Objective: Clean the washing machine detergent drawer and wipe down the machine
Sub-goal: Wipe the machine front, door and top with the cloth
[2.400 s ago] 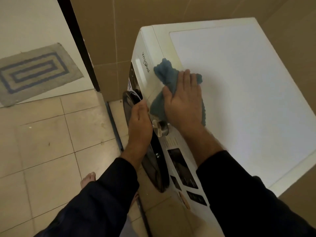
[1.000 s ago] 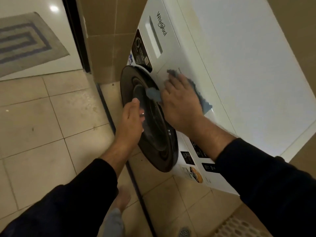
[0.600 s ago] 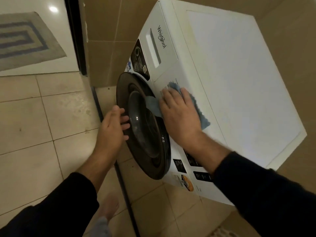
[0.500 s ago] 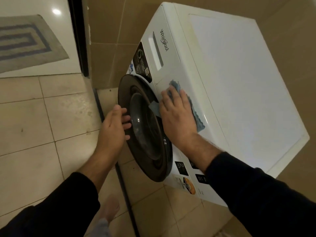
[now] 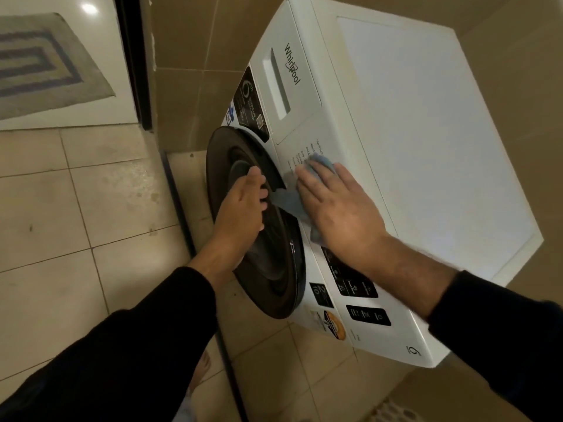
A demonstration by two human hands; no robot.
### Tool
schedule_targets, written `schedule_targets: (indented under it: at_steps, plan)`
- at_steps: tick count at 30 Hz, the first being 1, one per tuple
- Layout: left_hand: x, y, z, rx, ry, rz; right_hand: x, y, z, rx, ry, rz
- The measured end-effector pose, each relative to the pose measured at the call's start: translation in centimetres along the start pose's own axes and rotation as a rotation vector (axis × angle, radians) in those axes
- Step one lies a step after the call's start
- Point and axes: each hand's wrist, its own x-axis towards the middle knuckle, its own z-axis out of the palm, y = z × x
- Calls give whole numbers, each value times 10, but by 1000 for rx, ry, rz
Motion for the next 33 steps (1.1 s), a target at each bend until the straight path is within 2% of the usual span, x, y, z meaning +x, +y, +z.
schedule_targets:
  at_steps: [7, 10, 17, 22, 33]
  plan:
    - [8, -3, -25, -79, 62, -41, 67, -1, -8, -152, -74, 188]
    - [18, 0, -24, -61, -6, -42, 93, -2, -9, -263, -133, 231]
    - [31, 10, -9, -73, -154, -130, 132, -24, 15, -459, -412, 148]
    - [25, 0, -23, -69, -159, -160, 119, -38, 12, -410, -456, 142]
    - [5, 0, -39, -72, -148, -135, 73, -55, -1, -726, -607, -65]
